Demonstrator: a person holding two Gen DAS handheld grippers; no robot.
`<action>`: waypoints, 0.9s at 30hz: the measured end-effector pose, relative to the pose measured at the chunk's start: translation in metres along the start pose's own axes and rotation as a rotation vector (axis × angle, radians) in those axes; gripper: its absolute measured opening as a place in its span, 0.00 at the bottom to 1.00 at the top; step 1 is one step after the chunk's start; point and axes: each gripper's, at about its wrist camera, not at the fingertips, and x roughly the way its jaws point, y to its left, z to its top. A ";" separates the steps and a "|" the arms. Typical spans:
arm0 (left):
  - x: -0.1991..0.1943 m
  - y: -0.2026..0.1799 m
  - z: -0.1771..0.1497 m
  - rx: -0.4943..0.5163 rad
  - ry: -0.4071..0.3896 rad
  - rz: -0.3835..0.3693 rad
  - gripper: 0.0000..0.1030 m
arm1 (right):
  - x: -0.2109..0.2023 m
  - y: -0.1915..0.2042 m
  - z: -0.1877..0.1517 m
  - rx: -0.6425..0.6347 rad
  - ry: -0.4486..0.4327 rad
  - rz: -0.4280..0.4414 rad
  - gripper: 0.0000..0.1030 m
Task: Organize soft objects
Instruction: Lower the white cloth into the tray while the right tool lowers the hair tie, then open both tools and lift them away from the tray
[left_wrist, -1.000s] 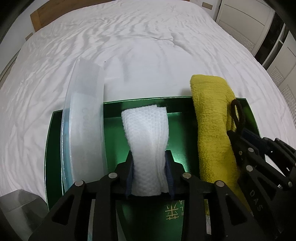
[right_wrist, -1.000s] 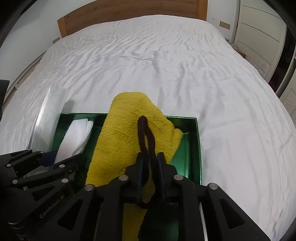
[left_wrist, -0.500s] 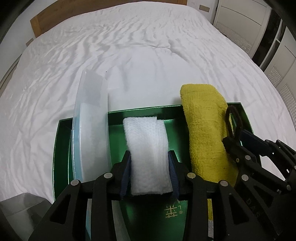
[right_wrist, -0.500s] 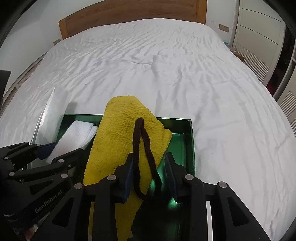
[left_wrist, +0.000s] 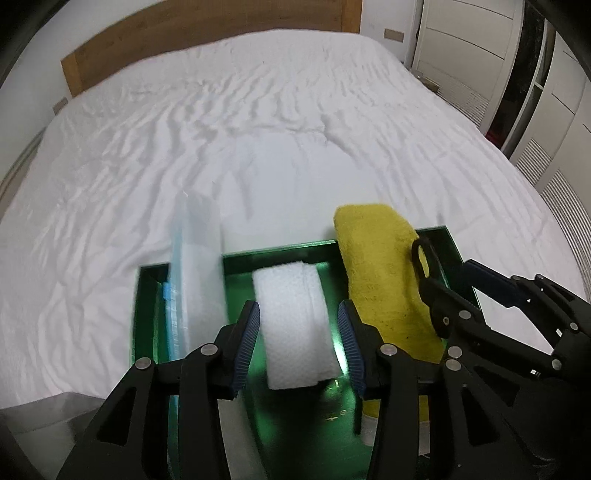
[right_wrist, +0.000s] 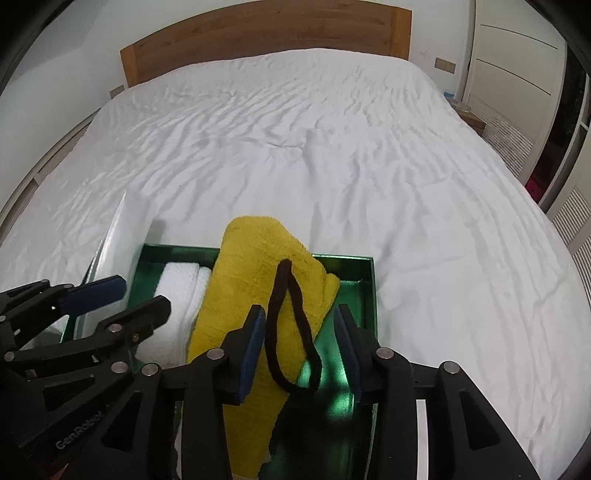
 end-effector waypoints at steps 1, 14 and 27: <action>-0.003 0.002 0.000 -0.005 -0.005 0.006 0.38 | -0.002 0.001 0.001 -0.001 -0.004 -0.001 0.45; -0.042 0.023 0.002 -0.018 -0.058 0.025 0.41 | -0.039 0.021 0.005 -0.009 -0.047 -0.031 0.58; -0.133 0.032 -0.012 -0.040 -0.190 -0.026 0.45 | -0.134 0.029 -0.013 0.061 -0.162 -0.142 0.80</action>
